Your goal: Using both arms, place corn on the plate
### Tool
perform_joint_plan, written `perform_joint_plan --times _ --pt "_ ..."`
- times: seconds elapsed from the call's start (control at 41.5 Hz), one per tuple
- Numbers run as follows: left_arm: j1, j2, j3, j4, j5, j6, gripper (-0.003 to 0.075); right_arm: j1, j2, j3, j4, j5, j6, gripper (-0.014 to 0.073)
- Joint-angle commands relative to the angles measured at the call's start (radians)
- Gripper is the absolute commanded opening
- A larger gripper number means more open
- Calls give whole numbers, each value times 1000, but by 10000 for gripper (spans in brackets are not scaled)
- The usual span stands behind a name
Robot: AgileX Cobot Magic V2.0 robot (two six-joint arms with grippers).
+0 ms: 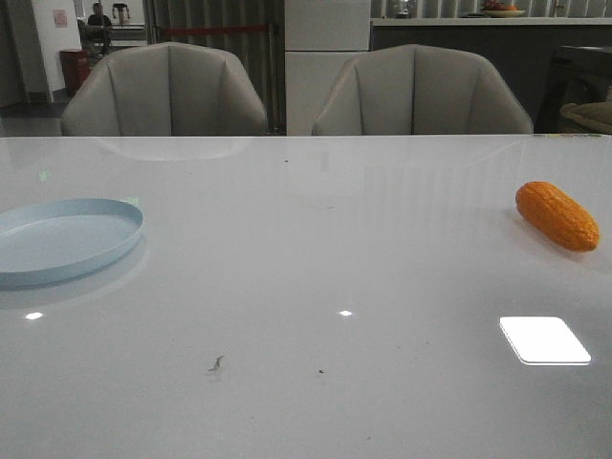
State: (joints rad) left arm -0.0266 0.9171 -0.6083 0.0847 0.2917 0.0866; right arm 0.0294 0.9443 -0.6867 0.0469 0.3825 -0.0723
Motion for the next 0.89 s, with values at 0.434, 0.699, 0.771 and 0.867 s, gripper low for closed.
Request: perform_joint_plan --times 0.434,0.699,0.771,0.867 --pt "-1 -4 -33 -26 -13 -3 507 -1 -1 -33 10 -45 -5 612" --pt "-1 11 -41 -85 73 -6 507 -1 -1 -33 13 -37 -5 612" --pt "-1 41 -67 -85 103 -6 507 -1 -1 -33 19 -37 -5 612" --pt "-1 108 -115 -85 129 -14 507 -1 -1 -33 19 -37 -5 612"
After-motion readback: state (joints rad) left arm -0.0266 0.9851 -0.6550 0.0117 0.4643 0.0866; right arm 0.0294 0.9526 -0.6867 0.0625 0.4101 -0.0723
